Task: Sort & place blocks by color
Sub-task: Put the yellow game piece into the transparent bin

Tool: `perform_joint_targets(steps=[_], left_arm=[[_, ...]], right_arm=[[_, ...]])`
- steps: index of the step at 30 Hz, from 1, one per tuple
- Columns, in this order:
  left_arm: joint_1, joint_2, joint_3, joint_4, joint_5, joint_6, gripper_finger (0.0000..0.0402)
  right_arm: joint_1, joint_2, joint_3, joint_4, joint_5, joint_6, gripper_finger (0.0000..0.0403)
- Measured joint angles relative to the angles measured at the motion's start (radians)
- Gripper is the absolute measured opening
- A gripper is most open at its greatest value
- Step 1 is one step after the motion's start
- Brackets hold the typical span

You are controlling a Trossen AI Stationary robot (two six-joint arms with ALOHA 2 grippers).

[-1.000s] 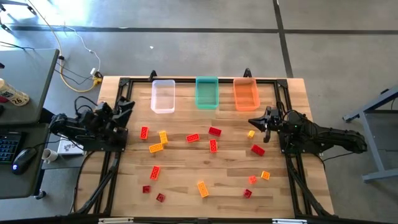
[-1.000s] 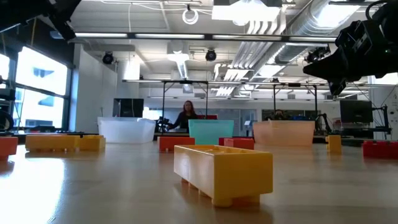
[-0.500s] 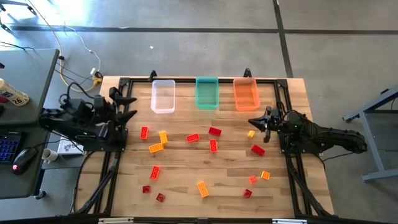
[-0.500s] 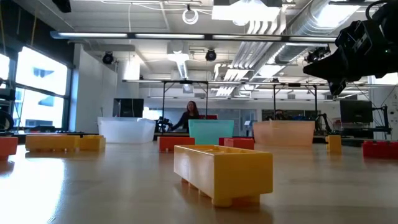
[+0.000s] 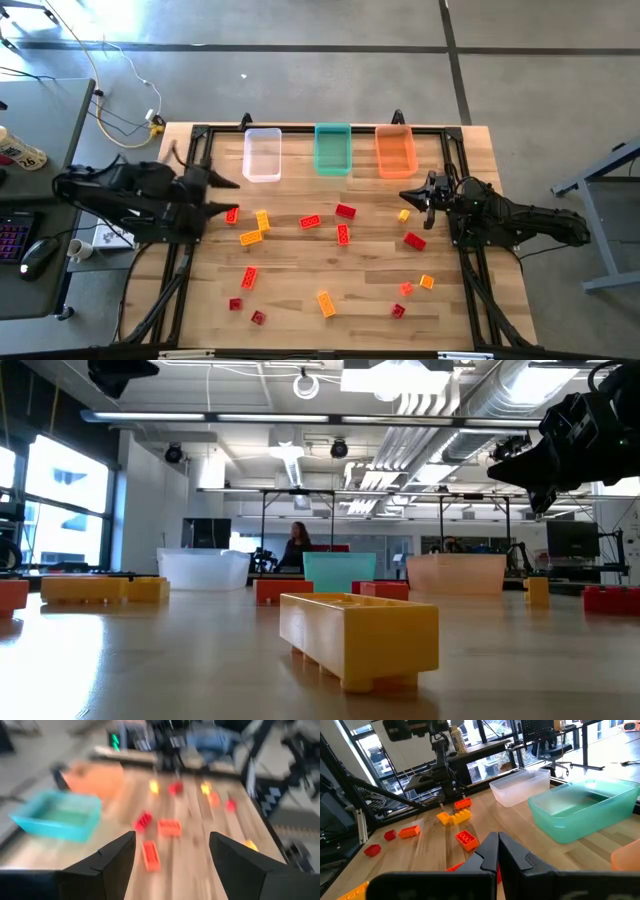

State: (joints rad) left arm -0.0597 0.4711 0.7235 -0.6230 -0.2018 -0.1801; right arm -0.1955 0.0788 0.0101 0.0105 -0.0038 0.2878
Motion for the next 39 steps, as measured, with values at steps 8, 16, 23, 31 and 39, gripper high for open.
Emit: perform_joint_targets(steps=[8,16,23,31,39], left_arm=[[0.000,0.159,0.000,-0.149,0.139,-0.034,0.0243],[0.000,0.298,0.000,-0.203,0.183,-0.139,0.0243],[0.000,0.414,0.000,-0.244,0.192,-0.237,0.0243],[-0.003,0.528,0.000,-0.249,0.220,-0.260,0.0243],[-0.029,0.649,0.000,-0.247,0.217,-0.263,0.0243]], right_arm=[[0.000,0.000,0.000,0.000,0.000,0.000,0.0000],[0.000,0.000,0.000,0.000,0.000,0.000,0.0000],[0.000,0.000,0.000,0.000,0.000,0.000,0.0000],[0.000,0.000,0.000,0.000,0.000,0.000,0.0000],[0.000,0.000,0.000,0.000,0.000,0.000,0.0000]])
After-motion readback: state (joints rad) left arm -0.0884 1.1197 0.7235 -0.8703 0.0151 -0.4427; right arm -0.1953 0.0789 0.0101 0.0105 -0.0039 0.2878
